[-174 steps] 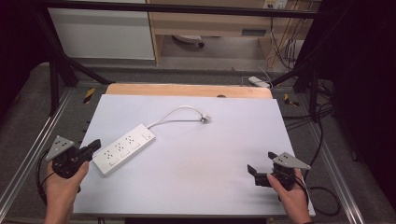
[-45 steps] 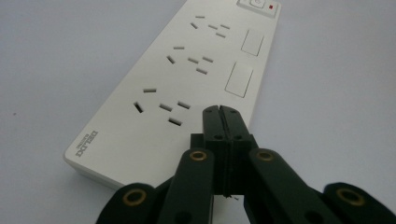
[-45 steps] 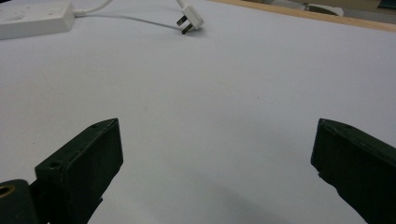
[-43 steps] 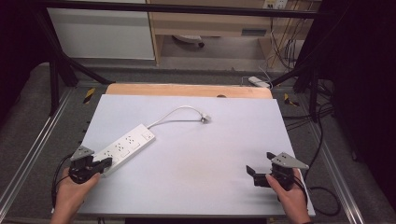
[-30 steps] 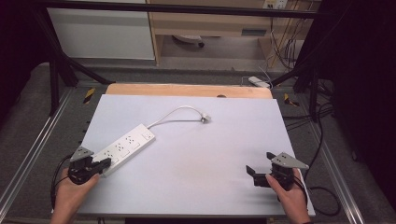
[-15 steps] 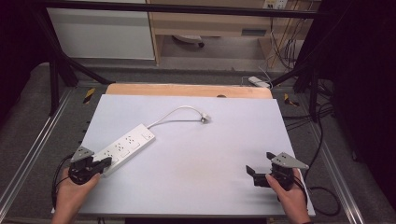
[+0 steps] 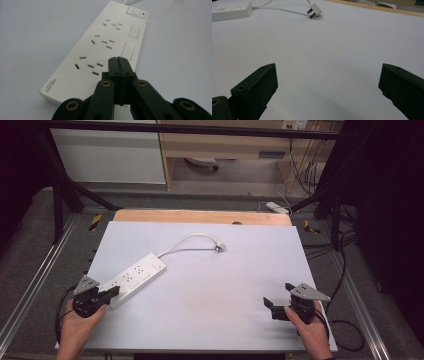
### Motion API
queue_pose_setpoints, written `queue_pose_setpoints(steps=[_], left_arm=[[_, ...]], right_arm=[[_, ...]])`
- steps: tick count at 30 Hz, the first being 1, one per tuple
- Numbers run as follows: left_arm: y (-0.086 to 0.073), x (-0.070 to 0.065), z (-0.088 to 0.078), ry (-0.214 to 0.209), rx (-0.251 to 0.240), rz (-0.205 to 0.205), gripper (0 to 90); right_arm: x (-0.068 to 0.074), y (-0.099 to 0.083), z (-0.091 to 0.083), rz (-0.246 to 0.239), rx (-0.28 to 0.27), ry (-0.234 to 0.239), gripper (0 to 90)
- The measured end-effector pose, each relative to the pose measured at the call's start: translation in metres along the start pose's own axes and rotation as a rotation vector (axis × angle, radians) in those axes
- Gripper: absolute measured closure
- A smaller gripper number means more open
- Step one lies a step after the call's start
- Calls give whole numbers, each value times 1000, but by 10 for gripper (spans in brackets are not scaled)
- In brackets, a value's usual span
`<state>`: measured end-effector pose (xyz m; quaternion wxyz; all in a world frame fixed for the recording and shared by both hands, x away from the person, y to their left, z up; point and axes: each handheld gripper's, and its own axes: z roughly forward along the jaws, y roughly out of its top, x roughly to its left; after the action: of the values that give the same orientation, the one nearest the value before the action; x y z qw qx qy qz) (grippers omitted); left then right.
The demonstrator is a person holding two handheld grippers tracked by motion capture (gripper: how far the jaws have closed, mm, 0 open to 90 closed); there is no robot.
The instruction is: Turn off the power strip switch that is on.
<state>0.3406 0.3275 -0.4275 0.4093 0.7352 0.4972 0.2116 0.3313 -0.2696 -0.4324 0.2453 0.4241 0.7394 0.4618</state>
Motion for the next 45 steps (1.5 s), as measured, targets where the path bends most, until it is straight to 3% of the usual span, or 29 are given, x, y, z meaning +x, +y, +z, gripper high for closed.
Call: queue_pose_setpoints(steps=[21, 34, 45], left_arm=[[4, -1, -7, 2, -91, -5, 900], [11, -7, -12, -22, -163, 35, 900], [15, -15, -14, -44, -185, 74, 900]], right_arm=[[0, 0, 0, 0, 0, 0, 26], [0, 0, 0, 1, 2, 1, 26], [0, 0, 0, 0, 3, 0, 26]])
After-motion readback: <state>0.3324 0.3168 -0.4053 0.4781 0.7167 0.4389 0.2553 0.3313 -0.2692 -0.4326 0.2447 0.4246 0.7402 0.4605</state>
